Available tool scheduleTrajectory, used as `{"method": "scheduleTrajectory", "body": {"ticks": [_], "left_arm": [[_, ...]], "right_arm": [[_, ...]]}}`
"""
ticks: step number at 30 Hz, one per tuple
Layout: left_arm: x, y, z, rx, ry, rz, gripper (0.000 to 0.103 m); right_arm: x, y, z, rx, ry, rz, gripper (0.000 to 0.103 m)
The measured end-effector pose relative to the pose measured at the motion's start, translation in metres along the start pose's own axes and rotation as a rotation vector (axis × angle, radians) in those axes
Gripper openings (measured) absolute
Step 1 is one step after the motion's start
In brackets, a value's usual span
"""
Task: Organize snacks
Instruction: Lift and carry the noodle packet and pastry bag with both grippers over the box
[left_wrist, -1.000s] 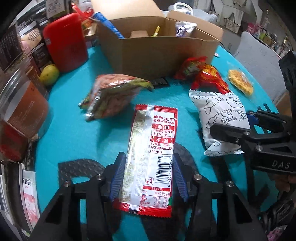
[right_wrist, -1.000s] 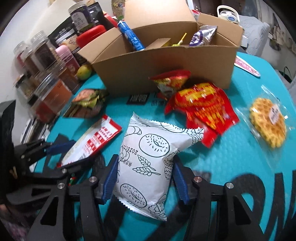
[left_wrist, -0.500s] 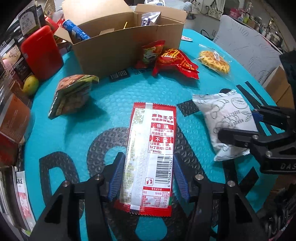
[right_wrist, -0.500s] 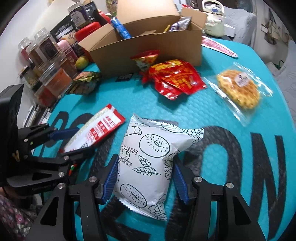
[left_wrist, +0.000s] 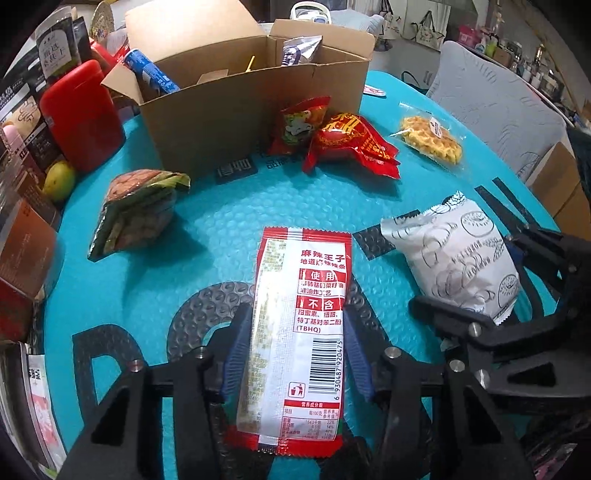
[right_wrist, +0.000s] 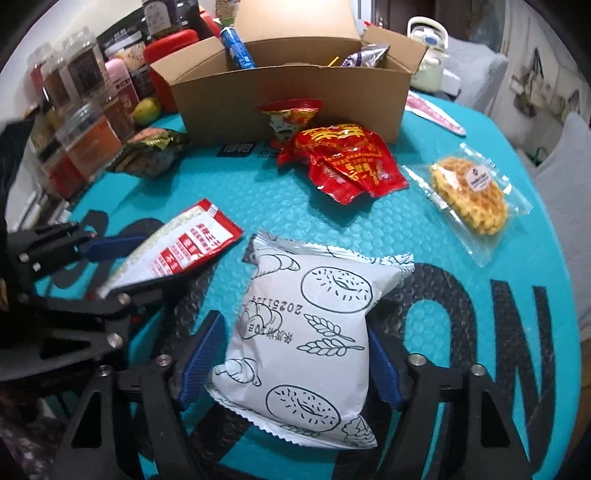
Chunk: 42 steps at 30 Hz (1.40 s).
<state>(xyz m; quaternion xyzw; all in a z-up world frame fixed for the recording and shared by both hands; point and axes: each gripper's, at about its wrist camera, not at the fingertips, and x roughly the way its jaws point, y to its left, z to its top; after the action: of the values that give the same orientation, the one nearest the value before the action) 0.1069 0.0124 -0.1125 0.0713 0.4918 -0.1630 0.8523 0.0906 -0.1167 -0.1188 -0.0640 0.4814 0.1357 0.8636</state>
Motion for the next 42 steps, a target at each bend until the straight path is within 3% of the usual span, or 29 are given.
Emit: {"method": "scheduleTrajectory", "body": {"ticks": [5,18,33,42], "left_arm": [[-0.003,0.006,-0.001,-0.044,0.006,-0.038,0.046],[-0.025,-0.005,-0.01,-0.045,-0.028,-0.087,0.046],[-0.075,-0.013,-0.006,-0.037,-0.197,-0.126,0.046],[-0.103,-0.006,0.023,-0.033,-0.325,-0.106,0.046]], "right_arm": [[-0.004,-0.005,-0.003,0.026,-0.012,0.032,0.057],[-0.026,-0.008,-0.019,0.096,-0.04,0.126,0.056],[-0.065,-0.004,-0.015,0.095,-0.169,0.137,0.056],[-0.088,-0.007,0.014,0.062,-0.263,0.131,0.055]]}}
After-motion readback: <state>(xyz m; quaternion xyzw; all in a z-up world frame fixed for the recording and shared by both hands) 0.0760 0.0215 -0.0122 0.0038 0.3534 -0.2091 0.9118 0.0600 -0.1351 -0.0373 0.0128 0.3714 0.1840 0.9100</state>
